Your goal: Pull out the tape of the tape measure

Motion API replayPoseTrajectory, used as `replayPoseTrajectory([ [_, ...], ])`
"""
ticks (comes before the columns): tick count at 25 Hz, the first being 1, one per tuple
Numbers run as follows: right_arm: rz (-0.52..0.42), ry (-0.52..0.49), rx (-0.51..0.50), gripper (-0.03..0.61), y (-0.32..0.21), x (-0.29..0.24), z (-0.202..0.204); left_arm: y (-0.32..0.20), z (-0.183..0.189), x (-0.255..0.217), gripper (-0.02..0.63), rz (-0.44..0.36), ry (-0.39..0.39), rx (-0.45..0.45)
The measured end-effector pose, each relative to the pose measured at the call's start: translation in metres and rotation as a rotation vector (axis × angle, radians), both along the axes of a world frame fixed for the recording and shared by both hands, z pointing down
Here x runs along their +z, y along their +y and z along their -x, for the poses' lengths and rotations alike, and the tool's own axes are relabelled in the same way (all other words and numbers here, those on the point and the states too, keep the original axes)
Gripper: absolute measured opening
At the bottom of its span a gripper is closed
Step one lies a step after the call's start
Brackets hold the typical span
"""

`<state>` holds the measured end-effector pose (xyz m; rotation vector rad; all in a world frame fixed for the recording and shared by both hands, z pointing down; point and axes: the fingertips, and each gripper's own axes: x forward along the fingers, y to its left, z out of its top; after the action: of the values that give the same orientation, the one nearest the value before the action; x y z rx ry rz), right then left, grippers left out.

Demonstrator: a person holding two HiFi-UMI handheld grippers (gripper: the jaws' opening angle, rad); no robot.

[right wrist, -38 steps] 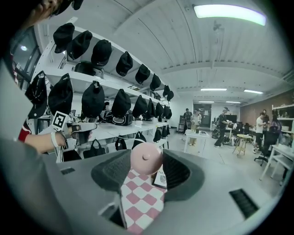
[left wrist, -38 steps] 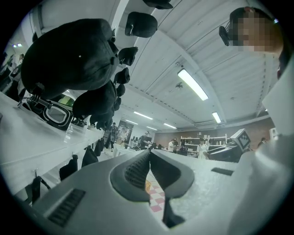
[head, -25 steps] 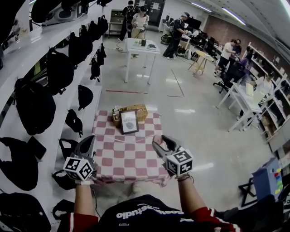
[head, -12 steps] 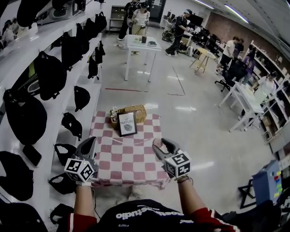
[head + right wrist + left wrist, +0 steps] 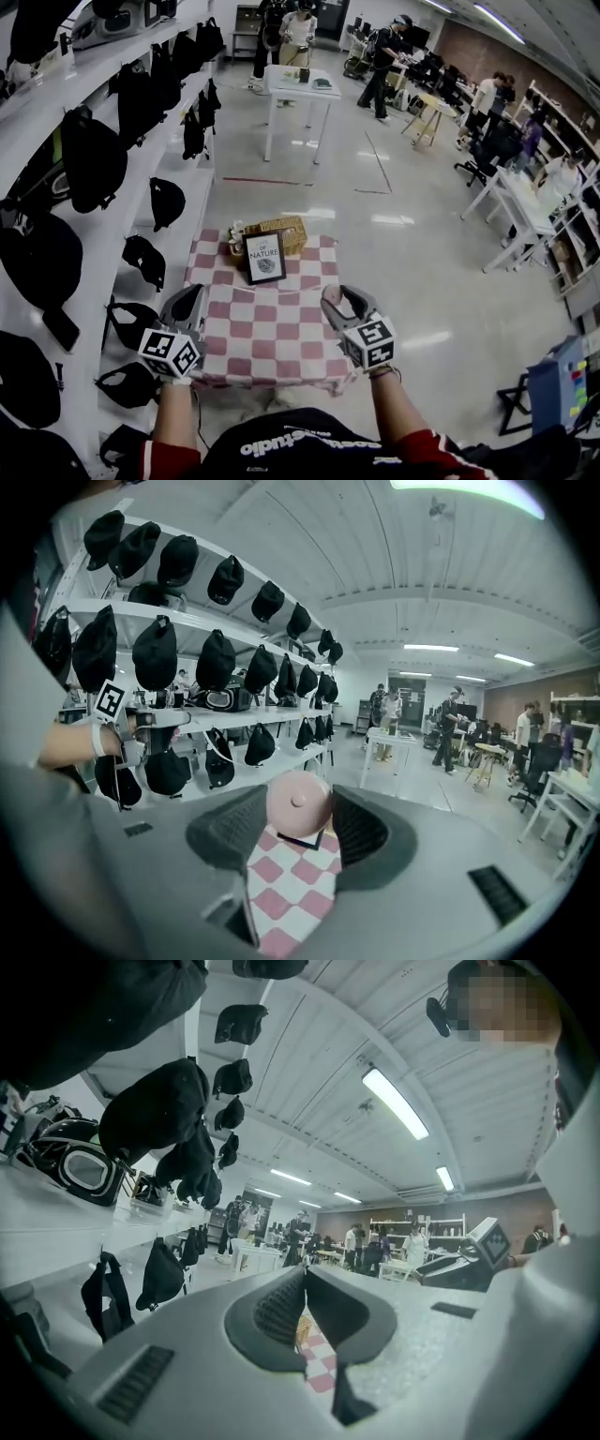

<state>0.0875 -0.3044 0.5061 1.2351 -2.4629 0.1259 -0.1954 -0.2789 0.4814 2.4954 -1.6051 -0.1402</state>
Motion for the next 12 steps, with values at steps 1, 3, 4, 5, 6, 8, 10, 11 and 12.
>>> replayPoseTrajectory([
  [1,-0.008,0.005,0.002,0.221,-0.003,0.003,-0.001,-0.003,-0.001,0.003,0.008,0.003,-0.007,-0.003],
  [3,-0.03,0.027,0.003,0.221,-0.01,0.007,-0.004,-0.009,-0.002,0.009,0.008,0.009,-0.024,-0.011],
  [4,-0.041,0.043,-0.001,0.221,-0.013,0.009,-0.004,-0.012,-0.002,0.011,0.008,0.01,-0.029,-0.015],
  [5,-0.049,0.057,-0.006,0.221,-0.015,0.011,-0.004,-0.014,-0.003,0.012,0.008,0.012,-0.032,-0.019],
  [6,-0.056,0.068,-0.011,0.221,-0.017,0.013,-0.005,-0.016,-0.003,0.014,0.008,0.014,-0.034,-0.021],
  [8,-0.061,0.077,-0.018,0.221,-0.022,0.018,-0.005,-0.021,-0.005,0.019,0.008,0.02,-0.039,-0.022],
  [10,-0.062,0.081,-0.022,0.221,-0.029,0.021,-0.005,-0.028,-0.005,0.023,0.008,0.028,-0.042,-0.021],
  [11,-0.063,0.085,-0.024,0.221,-0.032,0.023,-0.005,-0.032,-0.005,0.025,0.008,0.032,-0.044,-0.021],
  [12,-0.064,0.09,-0.027,0.221,-0.036,0.025,-0.005,-0.036,-0.005,0.028,0.008,0.034,-0.046,-0.02],
])
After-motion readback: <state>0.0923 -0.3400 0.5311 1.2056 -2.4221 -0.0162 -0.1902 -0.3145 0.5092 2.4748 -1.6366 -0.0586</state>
